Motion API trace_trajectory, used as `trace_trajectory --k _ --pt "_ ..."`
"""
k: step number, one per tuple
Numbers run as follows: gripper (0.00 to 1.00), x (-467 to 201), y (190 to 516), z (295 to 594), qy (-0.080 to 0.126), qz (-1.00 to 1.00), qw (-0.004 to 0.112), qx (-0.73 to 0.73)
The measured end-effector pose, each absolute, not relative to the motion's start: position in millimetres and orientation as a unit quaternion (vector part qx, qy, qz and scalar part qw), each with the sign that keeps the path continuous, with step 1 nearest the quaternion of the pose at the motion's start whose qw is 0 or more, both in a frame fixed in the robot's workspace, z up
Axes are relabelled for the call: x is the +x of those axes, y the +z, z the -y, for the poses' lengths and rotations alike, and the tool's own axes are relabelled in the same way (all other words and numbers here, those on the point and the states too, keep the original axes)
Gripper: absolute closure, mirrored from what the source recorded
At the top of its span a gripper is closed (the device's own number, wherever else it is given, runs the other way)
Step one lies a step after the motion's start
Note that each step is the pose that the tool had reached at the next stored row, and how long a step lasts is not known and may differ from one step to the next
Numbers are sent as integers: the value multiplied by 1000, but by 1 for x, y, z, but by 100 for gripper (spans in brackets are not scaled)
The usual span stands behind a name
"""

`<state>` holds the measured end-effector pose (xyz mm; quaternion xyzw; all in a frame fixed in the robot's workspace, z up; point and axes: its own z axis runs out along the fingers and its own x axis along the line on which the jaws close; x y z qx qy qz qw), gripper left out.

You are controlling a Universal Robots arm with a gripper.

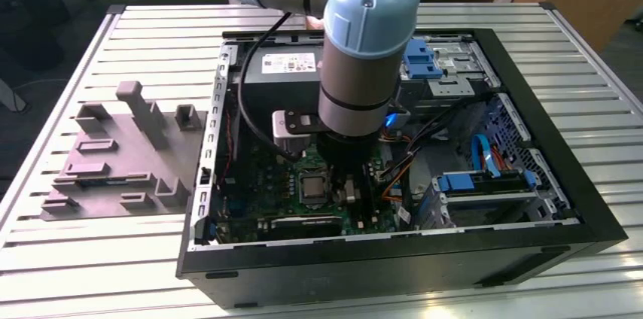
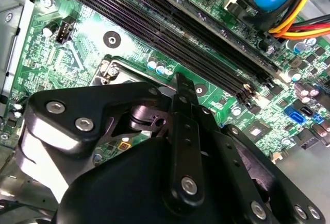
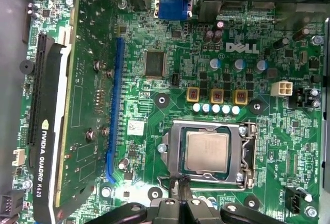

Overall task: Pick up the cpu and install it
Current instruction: 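Install the first cpu locking lever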

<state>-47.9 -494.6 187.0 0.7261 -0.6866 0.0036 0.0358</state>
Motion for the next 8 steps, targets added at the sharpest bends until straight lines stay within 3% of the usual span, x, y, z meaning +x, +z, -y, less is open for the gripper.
trace_trajectory --k 8 --pt "89 -47 186 495 4 686 36 726"
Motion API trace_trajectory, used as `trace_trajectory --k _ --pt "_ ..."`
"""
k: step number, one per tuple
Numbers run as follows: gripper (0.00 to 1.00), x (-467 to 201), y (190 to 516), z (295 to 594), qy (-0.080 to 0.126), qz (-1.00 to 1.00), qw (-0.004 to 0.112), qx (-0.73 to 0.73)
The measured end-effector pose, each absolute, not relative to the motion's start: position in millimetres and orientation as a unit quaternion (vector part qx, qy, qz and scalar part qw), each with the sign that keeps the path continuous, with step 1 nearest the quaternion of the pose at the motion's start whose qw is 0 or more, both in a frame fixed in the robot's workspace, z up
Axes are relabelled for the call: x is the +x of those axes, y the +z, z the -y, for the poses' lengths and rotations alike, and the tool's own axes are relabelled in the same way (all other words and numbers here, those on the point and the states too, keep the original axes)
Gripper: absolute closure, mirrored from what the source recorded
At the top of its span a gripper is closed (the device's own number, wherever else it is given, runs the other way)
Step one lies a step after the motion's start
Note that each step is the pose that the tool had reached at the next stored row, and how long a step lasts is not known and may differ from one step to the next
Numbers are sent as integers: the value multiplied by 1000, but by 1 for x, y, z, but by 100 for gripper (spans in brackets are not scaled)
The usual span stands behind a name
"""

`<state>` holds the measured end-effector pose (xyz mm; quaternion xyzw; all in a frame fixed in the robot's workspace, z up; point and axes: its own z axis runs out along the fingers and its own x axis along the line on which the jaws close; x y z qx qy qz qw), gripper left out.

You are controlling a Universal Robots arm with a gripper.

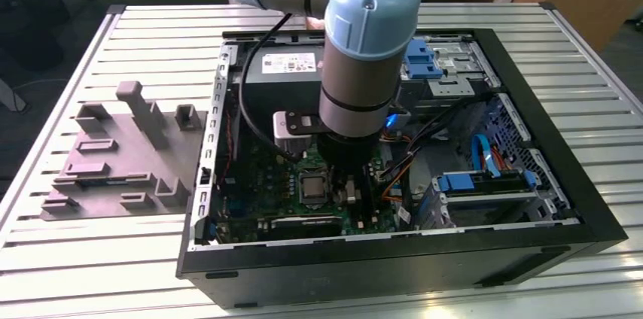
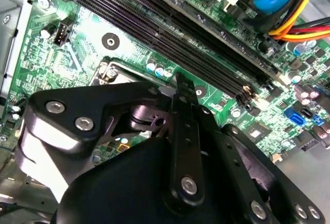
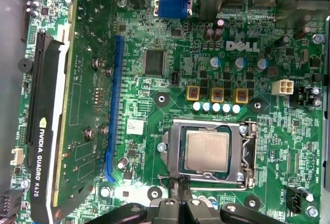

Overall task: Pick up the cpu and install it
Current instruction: 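Install the first cpu locking lever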

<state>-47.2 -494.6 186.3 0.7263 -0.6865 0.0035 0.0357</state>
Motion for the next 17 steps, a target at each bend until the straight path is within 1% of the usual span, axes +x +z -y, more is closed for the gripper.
trace_trajectory --k 10,17 --pt "89 -47 207 495 4 686 36 726" --pt "89 -47 208 495 3 686 36 726"
